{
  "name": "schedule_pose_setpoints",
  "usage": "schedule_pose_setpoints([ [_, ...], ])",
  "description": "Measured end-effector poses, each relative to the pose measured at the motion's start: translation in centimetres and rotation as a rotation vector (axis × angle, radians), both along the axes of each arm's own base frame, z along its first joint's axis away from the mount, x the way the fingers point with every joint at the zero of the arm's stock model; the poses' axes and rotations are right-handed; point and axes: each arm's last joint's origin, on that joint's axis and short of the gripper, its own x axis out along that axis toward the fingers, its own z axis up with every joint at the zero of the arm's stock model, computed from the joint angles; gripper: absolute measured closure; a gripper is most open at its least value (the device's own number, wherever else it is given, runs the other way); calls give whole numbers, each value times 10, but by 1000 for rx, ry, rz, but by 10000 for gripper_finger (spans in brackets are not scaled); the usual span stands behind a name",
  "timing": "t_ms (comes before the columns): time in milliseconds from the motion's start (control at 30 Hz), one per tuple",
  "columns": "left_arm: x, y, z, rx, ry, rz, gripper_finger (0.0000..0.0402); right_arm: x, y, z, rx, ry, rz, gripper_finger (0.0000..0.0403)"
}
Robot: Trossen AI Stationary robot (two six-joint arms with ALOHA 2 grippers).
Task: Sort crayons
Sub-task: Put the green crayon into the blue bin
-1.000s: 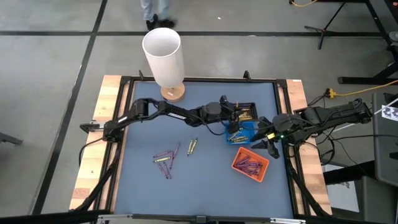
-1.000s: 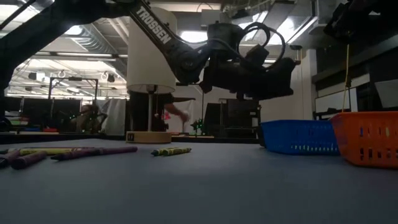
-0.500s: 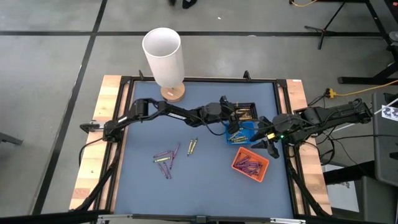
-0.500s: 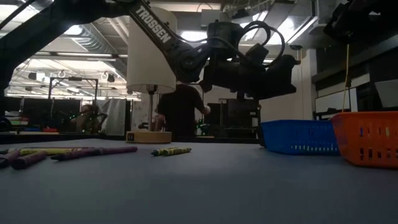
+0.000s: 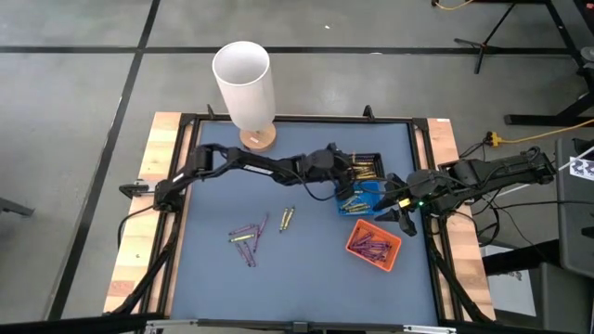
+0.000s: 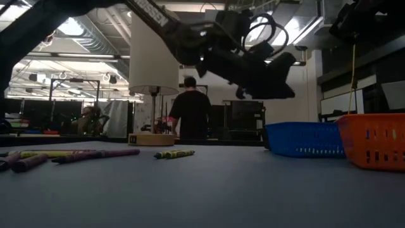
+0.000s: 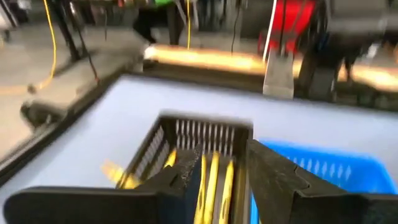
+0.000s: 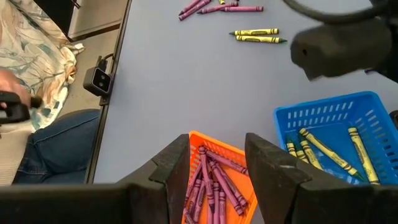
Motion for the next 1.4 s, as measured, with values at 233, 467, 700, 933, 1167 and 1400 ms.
schedule_pose_setpoints([
  [233,-23,-18,39,-65,178,-14,302,1,-2,0,-78,-24,-7,249],
  [467,-52,-54,88,-24,281,-101,305,3,-3,-1,-149,-35,-61,249],
  [700,-102,-94,131,-44,443,-164,305,25,-2,-4,-284,-91,-130,249],
  [933,-136,-136,142,-54,541,-49,305,68,9,-20,-405,-144,-23,249],
  [1167,-159,-176,131,-80,622,66,305,108,19,-51,-520,-152,79,249],
  [1400,-176,-203,111,-112,635,128,305,140,24,-82,-609,-172,176,249],
])
